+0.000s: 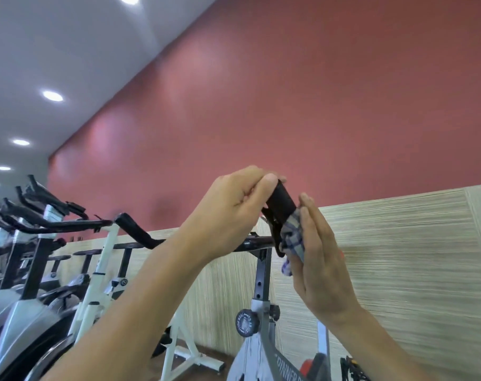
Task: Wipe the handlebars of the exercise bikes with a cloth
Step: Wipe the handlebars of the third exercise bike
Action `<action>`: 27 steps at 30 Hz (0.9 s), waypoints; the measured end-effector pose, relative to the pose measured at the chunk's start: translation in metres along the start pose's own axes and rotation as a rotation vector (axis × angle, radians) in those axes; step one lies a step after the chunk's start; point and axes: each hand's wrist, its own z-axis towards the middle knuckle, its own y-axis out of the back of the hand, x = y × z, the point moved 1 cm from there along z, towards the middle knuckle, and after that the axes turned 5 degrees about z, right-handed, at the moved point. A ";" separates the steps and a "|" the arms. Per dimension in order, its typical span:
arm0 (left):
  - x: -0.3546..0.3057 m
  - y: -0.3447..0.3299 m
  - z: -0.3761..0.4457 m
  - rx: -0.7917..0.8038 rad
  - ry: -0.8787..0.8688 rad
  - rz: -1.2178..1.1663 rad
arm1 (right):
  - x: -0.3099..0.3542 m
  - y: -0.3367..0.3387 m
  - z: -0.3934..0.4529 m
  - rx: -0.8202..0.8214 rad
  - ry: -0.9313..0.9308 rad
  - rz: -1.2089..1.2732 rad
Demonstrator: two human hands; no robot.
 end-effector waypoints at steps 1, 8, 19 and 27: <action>0.000 0.001 0.002 -0.006 -0.016 0.024 | 0.001 0.000 0.000 -0.001 -0.019 0.009; 0.009 0.011 0.018 0.085 -0.026 0.172 | 0.005 -0.007 0.025 -0.034 -0.005 0.051; -0.008 -0.024 0.021 -0.167 -0.177 0.438 | -0.013 -0.005 -0.004 -0.018 -0.160 0.276; 0.003 -0.026 0.027 -0.237 -0.195 0.612 | -0.024 -0.017 -0.011 0.004 -0.337 0.436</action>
